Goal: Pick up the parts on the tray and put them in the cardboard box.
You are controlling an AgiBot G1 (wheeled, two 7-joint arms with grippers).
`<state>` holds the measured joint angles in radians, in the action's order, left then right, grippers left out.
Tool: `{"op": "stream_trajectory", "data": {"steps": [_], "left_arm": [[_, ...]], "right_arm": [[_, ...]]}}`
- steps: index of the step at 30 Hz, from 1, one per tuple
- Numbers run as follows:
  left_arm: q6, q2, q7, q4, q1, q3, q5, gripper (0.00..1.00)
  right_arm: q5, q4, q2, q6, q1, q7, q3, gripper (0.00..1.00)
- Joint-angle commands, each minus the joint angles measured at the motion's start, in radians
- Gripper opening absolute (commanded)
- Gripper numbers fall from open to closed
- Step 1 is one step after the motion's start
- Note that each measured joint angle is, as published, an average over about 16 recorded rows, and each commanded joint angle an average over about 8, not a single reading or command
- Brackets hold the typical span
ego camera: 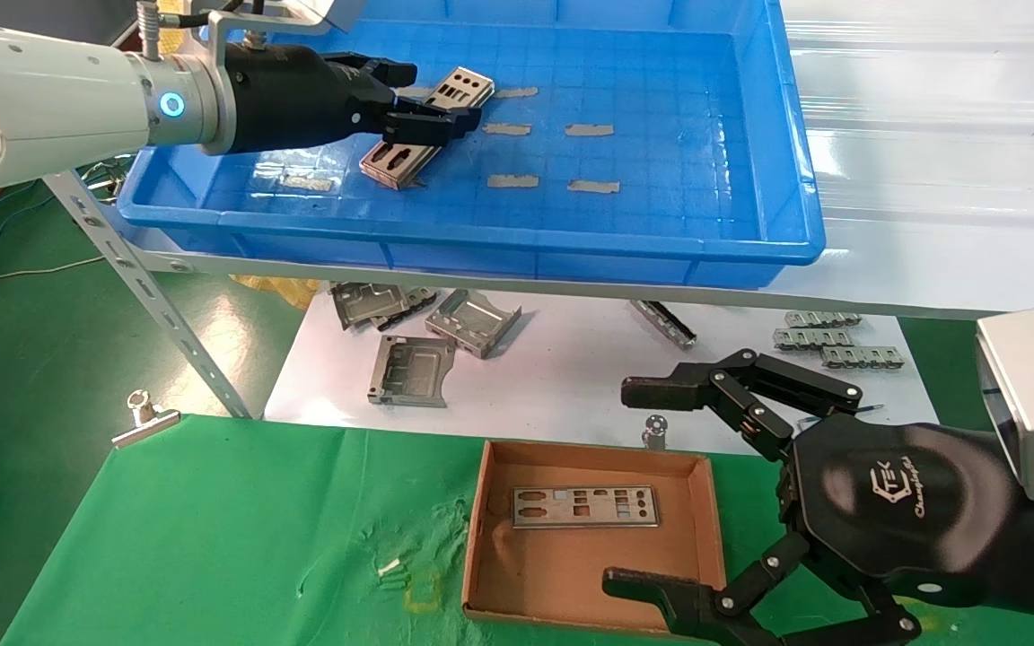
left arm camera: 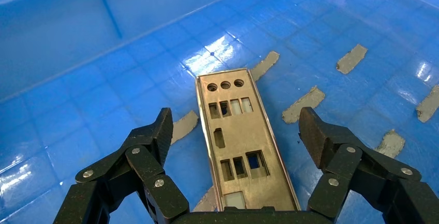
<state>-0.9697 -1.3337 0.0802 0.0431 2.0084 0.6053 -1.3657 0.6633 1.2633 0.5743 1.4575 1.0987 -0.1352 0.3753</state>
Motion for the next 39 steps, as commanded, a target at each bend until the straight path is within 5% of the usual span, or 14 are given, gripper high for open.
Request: {"op": "stream_trajectory", "data": {"steps": [1, 39], "left_arm": [[-0.001, 0.0, 0.002, -0.002, 0.0, 0.0, 0.0, 0.0], [0.0, 0.006, -0.03, 0.003, 0.006, -0.001, 0.012, 0.0]], "right_arm": [[0.0, 0.0, 0.0, 0.0, 0.0, 0.0, 0.0, 1.0], [0.0, 0.0, 0.0, 0.0, 0.0, 0.0, 0.0, 1.0]]}}
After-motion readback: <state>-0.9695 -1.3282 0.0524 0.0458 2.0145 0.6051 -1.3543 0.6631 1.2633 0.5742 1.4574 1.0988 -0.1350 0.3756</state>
